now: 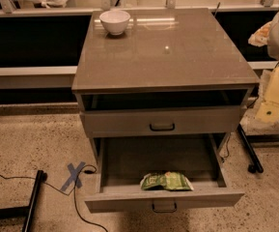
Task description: Pick green jalapeno chip bag from middle drawer and place on counter
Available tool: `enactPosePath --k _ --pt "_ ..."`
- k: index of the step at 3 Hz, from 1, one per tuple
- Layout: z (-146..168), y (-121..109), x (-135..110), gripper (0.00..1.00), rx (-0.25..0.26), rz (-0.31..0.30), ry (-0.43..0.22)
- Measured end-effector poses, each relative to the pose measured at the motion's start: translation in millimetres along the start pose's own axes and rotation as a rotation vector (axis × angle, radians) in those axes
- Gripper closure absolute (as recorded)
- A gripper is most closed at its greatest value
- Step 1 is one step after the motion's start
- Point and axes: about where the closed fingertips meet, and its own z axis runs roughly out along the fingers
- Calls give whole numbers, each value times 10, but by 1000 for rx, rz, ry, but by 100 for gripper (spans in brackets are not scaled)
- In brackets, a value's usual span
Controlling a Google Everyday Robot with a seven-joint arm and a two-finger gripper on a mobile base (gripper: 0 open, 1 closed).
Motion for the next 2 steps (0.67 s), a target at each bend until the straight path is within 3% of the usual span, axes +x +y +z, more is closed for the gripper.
enactPosePath --k 1,2 --pt "0 0 -1 0 0 0 0" --pt "-67 -44 -131 0 11 -65 -8"
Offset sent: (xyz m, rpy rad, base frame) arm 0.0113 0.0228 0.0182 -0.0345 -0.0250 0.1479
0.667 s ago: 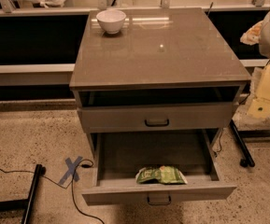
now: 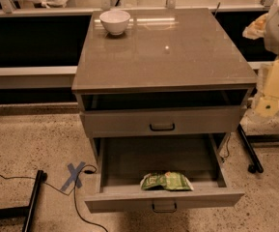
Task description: Pick green jalapeno chip bag from middle drawer and place on counter
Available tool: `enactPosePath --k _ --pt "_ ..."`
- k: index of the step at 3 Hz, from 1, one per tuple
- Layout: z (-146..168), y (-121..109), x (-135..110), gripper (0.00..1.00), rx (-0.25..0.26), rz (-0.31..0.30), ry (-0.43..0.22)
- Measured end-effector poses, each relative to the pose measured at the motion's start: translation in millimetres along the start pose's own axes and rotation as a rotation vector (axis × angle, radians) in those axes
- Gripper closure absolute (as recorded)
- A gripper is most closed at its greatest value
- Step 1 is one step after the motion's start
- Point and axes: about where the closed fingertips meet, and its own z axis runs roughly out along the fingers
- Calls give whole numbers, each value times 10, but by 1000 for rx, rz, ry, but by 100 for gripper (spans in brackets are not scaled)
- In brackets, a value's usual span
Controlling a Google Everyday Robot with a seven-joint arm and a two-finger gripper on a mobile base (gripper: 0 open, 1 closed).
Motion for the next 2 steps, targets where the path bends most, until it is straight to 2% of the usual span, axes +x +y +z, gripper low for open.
enactPosePath --k 1,2 --pt "742 -67 -257 0 -130 -83 -90" --pt "1562 90 -66 0 -206 -43 -115"
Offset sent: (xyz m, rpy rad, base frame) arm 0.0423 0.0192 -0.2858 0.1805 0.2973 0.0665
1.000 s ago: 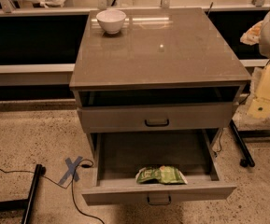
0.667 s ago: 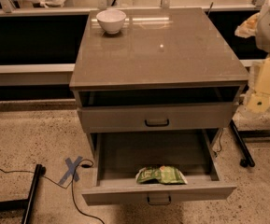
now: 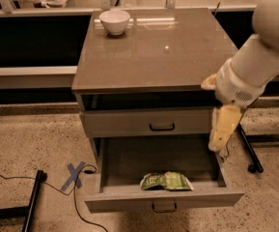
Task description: Pick green jalapeno chip bag from middle drawer and place on counter
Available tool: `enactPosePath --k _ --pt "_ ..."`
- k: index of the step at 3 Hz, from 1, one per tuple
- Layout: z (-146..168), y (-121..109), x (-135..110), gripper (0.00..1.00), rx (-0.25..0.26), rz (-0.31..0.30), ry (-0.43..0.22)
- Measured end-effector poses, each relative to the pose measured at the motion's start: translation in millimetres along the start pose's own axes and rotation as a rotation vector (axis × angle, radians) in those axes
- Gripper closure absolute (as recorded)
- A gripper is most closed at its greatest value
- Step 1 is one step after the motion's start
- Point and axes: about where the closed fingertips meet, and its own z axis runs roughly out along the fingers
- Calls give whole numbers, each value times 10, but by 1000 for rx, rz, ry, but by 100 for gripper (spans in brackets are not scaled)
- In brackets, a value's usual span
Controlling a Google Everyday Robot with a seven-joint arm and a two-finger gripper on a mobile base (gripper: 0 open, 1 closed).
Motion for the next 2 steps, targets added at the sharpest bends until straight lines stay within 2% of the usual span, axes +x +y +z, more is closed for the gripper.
enactPosePath --k 1,2 --pt "379 -28 277 0 22 42 -77" --pt "344 -66 311 0 50 49 -85"
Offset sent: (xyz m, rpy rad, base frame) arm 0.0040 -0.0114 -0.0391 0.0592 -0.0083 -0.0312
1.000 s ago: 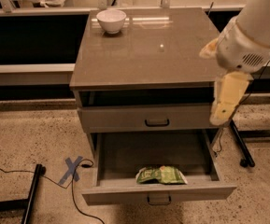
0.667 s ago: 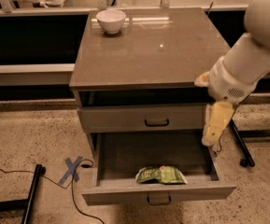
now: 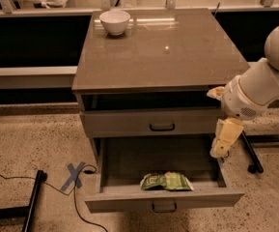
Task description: Pick green jalapeno chip bag from middle drawer and place on counter
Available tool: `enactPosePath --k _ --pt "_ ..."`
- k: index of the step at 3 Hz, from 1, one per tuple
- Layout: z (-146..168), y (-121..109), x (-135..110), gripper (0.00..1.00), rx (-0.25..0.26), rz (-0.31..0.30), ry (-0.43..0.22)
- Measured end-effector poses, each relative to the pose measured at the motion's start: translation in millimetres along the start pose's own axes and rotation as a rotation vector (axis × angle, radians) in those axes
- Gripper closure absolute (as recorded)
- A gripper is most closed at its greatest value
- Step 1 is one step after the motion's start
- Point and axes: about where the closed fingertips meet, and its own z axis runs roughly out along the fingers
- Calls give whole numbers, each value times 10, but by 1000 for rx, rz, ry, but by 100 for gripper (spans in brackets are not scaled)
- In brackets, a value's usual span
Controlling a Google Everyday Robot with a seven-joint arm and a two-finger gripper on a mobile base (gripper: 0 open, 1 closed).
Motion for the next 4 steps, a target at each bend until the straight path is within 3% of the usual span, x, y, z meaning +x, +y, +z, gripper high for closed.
enactPosePath --k 1,2,3,4 --pt "196 -59 147 0 -12 59 8" --pt "738 -87 437 16 -21 101 8" --pt "1466 -177 719 47 38 132 -54" --pt "1765 -239 745 70 72 99 -100"
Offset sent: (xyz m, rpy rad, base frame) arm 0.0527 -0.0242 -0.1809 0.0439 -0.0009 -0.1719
